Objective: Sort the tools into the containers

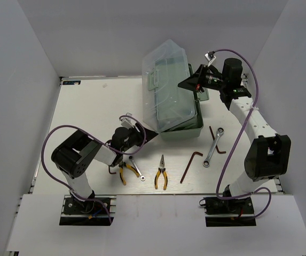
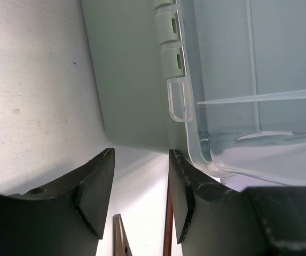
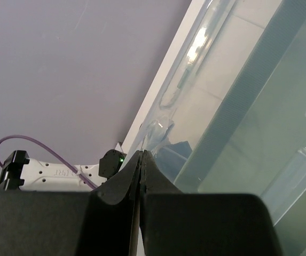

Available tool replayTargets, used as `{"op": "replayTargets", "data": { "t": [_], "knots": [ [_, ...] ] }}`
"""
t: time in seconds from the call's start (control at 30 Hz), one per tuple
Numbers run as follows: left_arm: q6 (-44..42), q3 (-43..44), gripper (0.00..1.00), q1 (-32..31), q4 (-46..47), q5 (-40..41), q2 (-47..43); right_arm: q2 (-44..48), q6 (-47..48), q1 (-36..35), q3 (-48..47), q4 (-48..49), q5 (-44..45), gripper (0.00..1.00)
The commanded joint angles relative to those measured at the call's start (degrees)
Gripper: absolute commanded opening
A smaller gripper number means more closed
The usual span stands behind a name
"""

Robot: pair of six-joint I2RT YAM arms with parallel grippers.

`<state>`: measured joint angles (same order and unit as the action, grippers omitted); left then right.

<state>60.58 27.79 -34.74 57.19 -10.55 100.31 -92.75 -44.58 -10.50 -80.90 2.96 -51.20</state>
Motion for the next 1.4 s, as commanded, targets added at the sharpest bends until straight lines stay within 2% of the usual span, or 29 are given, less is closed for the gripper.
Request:
{"op": "replayTargets", "data": {
  "t": [0.0, 0.5, 0.63, 0.73, 0.9, 1.37],
  "knots": [
    [0.68, 1.48, 0.55, -0.33, 4.07, -1.49, -2.75, -1.03, 1.25, -1.36, -1.36, -2.79, -1.62, 0.0],
    [-0.99, 4.46, 0.54, -0.33, 0.56, -2.02, -3.9, -0.5, 3.18, -1.45, -0.4, -5.68, -1.1, 0.0],
    [-1.51, 5.08, 0.54, -0.33, 0.03, -2.02, -3.9, -0.5, 5.64, -1.36, -0.57, -7.7, 0.04, 0.0],
    [-1.51, 5.61, 0.54, -0.33, 0.03, -2.54, -3.9, -0.15, 9.23, -1.36, -1.36, -11.73, 1.54, 0.07],
    [-1.51, 5.61, 0.54, -0.33, 0.03, -2.55, -3.9, 0.03, 14.24, -1.36, -1.97, -15.52, 4.79, 0.12],
    [-2.04, 6.66, 0.53, -0.33, -1.11, -3.08, -3.37, 0.55, 21.63, -1.45, -2.59, -20.89, 10.68, 0.12]
  ]
}}
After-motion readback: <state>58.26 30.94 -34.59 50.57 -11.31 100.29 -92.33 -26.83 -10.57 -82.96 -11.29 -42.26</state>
